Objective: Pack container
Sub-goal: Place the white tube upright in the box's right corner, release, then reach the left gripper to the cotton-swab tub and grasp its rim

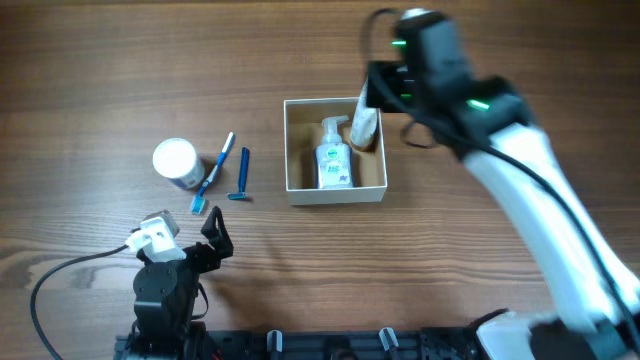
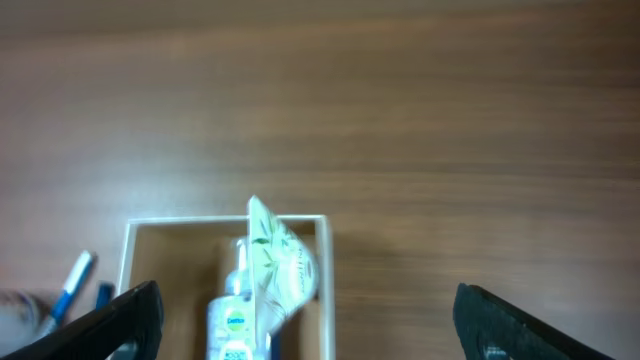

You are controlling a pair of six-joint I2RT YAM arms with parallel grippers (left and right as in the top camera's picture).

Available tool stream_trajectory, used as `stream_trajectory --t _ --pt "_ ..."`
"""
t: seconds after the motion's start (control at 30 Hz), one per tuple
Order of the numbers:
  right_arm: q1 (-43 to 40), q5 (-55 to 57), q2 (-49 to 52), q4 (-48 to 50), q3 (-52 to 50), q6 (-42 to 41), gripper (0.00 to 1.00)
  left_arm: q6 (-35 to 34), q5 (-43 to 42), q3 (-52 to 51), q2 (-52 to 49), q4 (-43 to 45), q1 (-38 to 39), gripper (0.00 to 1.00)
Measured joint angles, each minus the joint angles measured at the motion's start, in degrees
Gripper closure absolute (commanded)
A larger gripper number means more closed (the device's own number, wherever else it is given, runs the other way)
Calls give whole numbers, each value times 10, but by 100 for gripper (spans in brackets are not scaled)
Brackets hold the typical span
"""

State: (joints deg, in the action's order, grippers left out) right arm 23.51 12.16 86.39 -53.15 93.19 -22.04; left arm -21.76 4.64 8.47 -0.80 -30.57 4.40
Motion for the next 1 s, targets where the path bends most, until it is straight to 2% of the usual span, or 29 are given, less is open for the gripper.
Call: stream_trajectory --t 0.1,0.17,0.43,0.63,1.0 --pt "-69 -14 -57 -36 4 -12 5 0 0 0 0 0 0 0" --pt "-133 -27 -79 -56 8 -20 1 0 0 0 0 0 0 0" --pt "-308 -102 -56 -99 8 -28 0 0 0 0 0 0 0 0" --pt "-326 -127 -51 -105 8 -32 0 0 -5 -1 0 23 0 0" --pt "-326 -137 -51 -105 8 -33 0 -2 -114 3 -7 -5 0 1"
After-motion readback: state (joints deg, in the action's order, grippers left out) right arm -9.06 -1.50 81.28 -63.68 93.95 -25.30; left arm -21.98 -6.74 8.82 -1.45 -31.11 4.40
